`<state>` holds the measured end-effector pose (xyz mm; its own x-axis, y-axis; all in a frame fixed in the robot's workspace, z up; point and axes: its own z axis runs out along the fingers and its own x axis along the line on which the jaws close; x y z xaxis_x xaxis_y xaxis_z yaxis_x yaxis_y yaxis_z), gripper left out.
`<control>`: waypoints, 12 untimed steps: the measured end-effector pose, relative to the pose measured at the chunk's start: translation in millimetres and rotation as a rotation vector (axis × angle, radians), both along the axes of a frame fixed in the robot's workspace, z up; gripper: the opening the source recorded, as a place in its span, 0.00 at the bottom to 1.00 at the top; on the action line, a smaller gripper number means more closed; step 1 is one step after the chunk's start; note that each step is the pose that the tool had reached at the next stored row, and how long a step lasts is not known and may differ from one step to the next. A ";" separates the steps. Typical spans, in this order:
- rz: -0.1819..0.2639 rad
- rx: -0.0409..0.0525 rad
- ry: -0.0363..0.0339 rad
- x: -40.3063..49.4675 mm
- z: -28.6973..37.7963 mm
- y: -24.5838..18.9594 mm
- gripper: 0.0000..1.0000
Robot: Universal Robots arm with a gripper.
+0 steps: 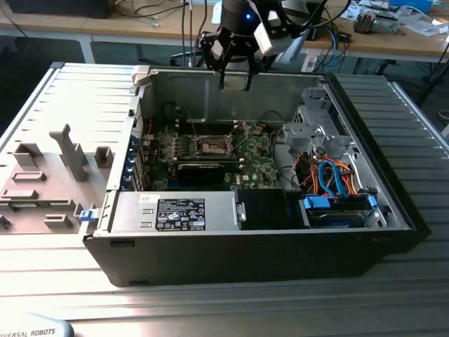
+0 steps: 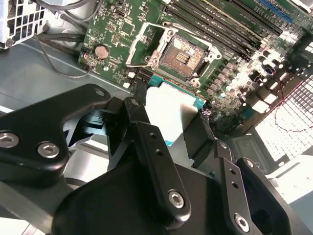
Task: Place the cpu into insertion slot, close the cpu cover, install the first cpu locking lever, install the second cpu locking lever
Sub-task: 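Place the cpu into insertion slot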
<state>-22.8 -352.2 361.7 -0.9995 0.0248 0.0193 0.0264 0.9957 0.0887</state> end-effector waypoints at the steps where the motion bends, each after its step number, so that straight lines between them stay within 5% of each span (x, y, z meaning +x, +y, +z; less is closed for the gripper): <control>1: 0.000 0.0000 0.0000 0.0 -0.1 0.0 0.54; 12: 0.000 -0.0001 0.0000 -0.1 -1.9 0.0 0.54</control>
